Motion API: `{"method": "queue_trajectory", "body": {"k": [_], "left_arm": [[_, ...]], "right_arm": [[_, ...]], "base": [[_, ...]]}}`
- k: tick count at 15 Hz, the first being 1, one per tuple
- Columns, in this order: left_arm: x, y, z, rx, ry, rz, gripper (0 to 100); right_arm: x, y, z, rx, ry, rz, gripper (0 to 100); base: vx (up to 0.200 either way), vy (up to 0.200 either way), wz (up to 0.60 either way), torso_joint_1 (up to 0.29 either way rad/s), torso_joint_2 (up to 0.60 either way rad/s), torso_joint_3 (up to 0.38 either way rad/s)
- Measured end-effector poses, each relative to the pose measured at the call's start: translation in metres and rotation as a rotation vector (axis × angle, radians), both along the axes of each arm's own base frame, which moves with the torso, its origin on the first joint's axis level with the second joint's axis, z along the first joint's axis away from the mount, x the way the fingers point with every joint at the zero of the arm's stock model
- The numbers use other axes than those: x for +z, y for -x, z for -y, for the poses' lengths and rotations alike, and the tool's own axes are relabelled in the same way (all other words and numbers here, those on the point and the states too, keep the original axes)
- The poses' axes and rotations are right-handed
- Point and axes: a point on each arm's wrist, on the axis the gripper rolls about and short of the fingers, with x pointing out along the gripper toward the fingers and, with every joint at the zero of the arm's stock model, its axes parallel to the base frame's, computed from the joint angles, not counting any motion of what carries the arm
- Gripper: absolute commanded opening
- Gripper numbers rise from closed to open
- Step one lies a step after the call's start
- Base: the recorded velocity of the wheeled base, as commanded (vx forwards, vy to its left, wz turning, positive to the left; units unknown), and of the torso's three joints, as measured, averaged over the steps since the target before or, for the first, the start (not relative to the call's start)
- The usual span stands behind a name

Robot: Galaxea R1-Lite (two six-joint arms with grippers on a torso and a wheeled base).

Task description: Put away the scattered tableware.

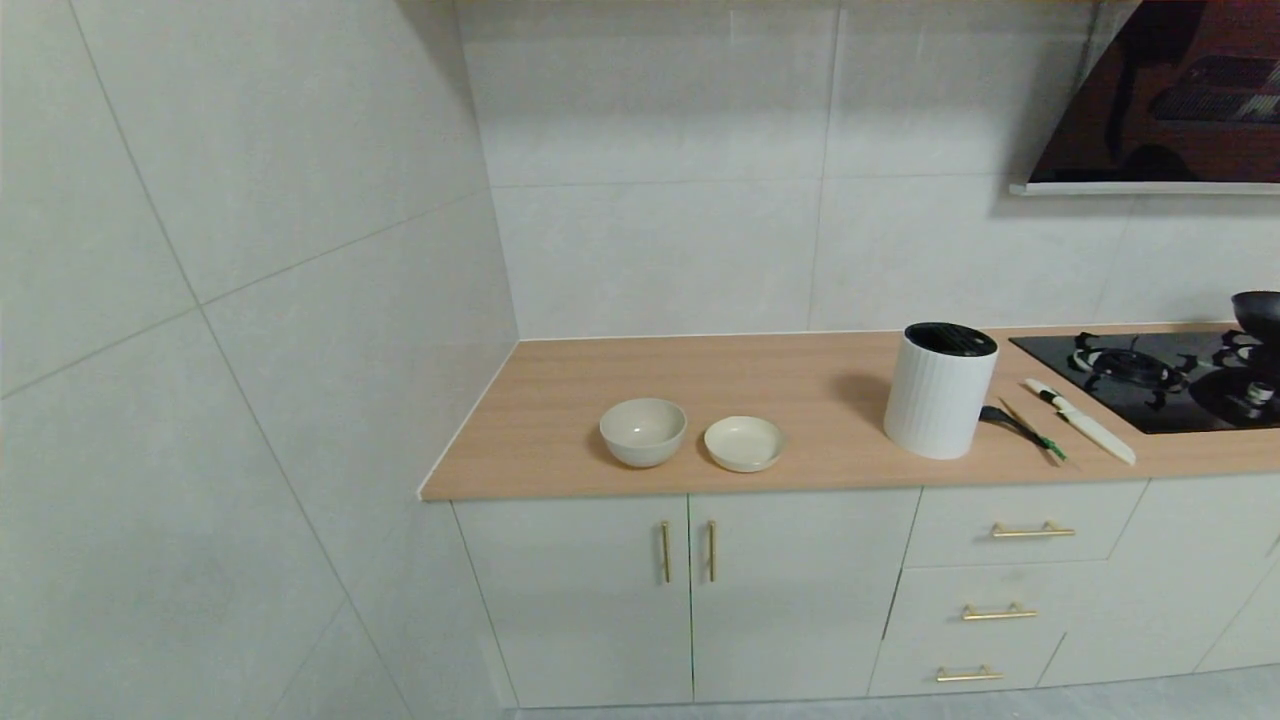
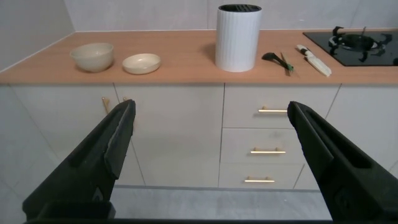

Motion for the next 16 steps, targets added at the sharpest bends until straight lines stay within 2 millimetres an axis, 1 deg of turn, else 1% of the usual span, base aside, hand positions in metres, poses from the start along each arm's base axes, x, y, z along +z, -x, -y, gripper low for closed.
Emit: {"method": "queue_trajectory", "body": {"k": [2, 4, 10, 16], "left_arm": [[0.0, 0.0, 0.0, -0.001, 0.0, 0.0, 100], [0.0, 0.0, 0.0, 0.0, 0.0, 0.0, 100], [0.0, 0.0, 0.0, 0.0, 0.0, 0.0, 100], [0.0001, 0.0, 0.0, 0.0, 0.0, 0.0, 100]], "right_arm": [[0.0, 0.0, 0.0, 0.0, 0.0, 0.0, 100], [0.0, 0.0, 0.0, 0.001, 0.0, 0.0, 100], [0.0, 0.0, 0.0, 0.0, 0.0, 0.0, 100], [0.0, 0.0, 0.0, 0.0, 0.0, 0.0, 100]], "base": [[0.0, 0.0, 0.0, -0.033, 0.05, 0.035], [0.0, 0.0, 0.0, -0.141, 0.32, 0.156], [0.0, 0.0, 0.0, -0.159, 0.36, 0.181], [0.0, 0.0, 0.0, -0.191, 0.43, 0.232]]}}
